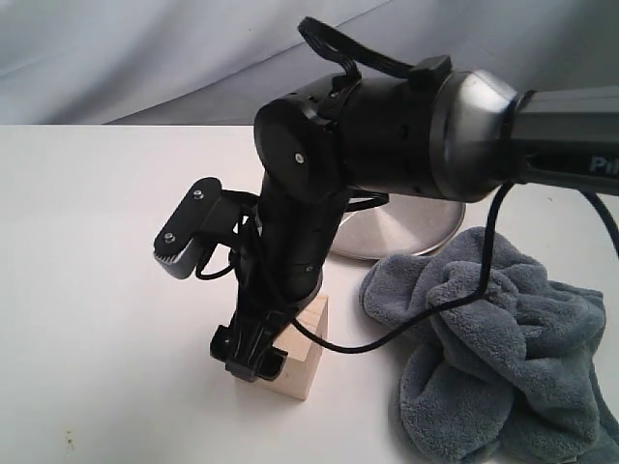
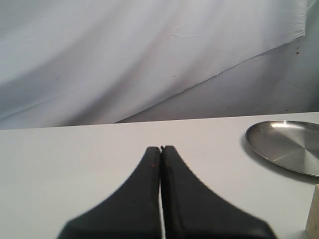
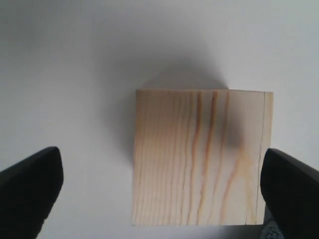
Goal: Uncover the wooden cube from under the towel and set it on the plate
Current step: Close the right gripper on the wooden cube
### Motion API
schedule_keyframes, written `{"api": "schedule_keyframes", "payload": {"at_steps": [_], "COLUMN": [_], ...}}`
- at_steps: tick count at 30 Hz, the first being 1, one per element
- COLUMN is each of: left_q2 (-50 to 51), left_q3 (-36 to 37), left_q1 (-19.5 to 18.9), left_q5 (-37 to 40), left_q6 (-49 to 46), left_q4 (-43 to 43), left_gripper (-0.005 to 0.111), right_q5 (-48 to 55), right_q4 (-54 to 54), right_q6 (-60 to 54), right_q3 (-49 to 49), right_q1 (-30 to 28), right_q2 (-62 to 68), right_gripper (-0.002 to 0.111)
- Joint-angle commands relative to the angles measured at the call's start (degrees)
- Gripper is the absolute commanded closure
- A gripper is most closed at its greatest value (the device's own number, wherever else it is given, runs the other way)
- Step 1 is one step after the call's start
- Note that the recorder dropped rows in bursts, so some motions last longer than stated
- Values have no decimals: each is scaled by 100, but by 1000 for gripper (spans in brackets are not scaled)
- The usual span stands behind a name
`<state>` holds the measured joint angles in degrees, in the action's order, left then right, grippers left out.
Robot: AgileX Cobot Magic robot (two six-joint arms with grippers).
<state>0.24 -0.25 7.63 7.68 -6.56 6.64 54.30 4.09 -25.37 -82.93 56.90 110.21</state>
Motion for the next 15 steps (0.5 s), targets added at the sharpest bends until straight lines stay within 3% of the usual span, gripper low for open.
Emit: {"api": "schedule_keyframes", "payload": {"at_steps": [1, 15], "left_q2": [-24, -24], "left_q3": [25, 25], "left_q1": [28, 28], "left_q5": [-18, -18], "left_q6": [14, 14], "left_q4": [10, 10], "left_gripper": [107, 107], "right_q5": [-113, -199], "right_q4": [-35, 155], "right_q6": [81, 143], "right_q3": [-50, -50], "right_q1": [-211, -260], "right_q2": [71, 623], "right_gripper": [9, 9]}}
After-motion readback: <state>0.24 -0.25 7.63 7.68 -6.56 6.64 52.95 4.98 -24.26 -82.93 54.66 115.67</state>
